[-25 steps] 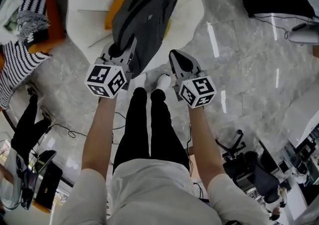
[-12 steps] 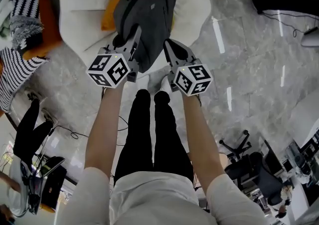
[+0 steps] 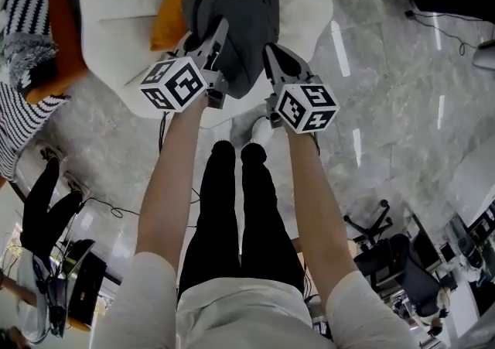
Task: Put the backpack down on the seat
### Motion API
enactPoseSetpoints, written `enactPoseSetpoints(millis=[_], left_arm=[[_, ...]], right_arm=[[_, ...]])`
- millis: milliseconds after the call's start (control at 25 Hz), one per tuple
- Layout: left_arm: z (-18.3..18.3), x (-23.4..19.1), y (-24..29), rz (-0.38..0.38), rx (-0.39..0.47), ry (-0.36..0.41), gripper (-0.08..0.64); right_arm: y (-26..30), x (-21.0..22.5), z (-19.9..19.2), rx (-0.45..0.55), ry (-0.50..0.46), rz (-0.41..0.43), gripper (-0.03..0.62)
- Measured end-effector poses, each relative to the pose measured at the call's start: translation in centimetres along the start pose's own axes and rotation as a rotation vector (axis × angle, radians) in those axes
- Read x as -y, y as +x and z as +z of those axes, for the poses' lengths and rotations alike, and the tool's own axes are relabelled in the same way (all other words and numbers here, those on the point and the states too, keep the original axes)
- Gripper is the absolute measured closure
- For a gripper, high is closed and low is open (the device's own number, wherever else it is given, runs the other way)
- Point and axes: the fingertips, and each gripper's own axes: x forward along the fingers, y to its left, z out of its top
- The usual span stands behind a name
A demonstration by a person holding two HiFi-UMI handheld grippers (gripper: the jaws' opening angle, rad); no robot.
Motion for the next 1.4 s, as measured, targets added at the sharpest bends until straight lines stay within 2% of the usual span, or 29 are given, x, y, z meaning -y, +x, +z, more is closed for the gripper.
enactPoseSetpoints(millis=[200, 480, 560, 920, 1240, 1400], left_arm=[[0.2, -1.4, 2.1, -0.014, 0.008, -0.028, 0.491], [-0.8, -4.9, 3.6, -0.038, 0.053, -0.161, 0.491], [-0.4, -6.4, 3.2, -0.028, 0.069, -0.175, 0.491], [1.0, -11.3, 1.4, 0.034, 0.07, -0.144, 0.491], [1.4, -16.4, -0.5, 0.146, 0.054, -0.113, 0.491], [1.2, -17.8, -1.0, 0.178, 0.028, -0.083, 0.489]], right_arm=[[2.1, 1.0, 0.2, -0.011, -0.004, -0.019, 0.568], [2.9, 1.0, -1.6, -0.03, -0.013, -0.03, 0.568], [3.2, 1.2, -2.1, -0.036, -0.011, -0.031, 0.568], [5.5, 0.3, -3.9, -0.064, 0.01, -0.03, 0.568], [6.7, -0.9, -4.2, -0.081, 0.004, -0.013, 0.568], [7.0, -1.1, -4.7, -0.092, 0.006, -0.012, 0.568]])
